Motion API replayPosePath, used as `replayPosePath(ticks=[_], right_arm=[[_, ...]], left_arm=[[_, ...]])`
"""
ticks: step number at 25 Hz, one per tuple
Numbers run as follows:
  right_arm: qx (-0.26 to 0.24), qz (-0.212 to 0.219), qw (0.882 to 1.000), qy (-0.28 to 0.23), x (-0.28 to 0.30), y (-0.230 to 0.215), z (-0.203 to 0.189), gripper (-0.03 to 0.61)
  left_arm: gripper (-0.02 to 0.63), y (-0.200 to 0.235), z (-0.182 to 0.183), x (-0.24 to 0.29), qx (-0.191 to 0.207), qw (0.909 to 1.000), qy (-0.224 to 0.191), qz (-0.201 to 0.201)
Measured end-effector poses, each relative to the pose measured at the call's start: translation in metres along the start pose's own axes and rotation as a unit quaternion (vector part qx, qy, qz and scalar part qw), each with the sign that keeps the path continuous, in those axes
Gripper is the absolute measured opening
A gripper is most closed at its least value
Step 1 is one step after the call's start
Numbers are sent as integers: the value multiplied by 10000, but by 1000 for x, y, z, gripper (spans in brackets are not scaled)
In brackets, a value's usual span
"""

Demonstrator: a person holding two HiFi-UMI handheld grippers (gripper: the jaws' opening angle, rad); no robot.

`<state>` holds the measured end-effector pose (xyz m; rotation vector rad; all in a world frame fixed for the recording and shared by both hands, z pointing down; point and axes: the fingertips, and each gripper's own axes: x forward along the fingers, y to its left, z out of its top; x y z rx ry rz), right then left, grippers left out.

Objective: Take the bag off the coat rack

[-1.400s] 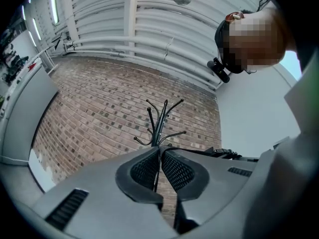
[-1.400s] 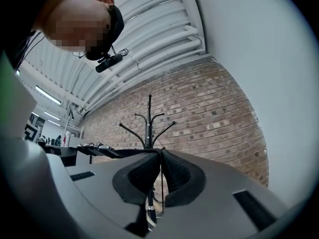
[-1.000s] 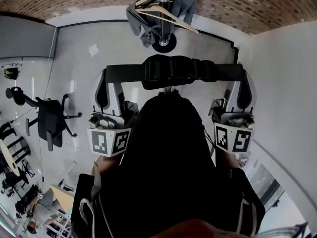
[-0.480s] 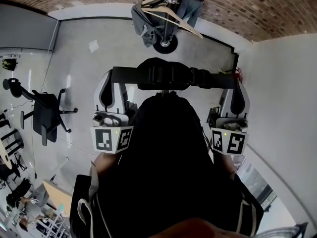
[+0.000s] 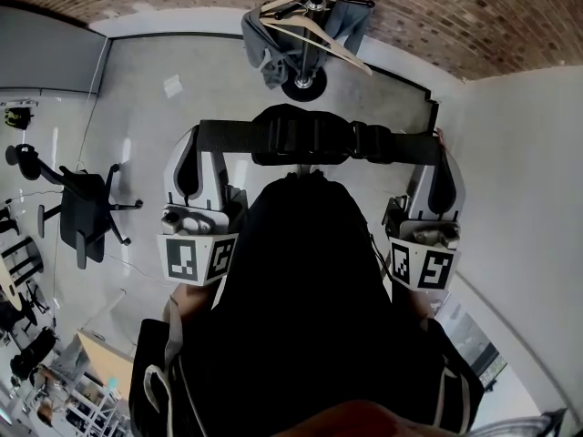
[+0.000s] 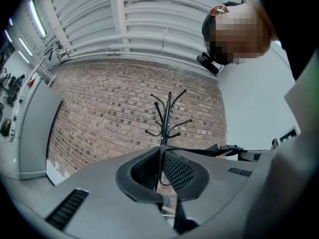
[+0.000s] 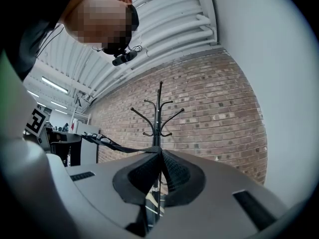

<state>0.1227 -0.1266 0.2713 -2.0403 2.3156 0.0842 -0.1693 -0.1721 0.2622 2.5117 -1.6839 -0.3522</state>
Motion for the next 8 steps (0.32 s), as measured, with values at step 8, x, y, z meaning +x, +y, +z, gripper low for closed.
replayPosePath(ticks=[8], right_arm=[[145,-87,9998,-42,1,-11,2,21]], left_arm=[[25,-7,-4,10,-158,9998,105,-23]])
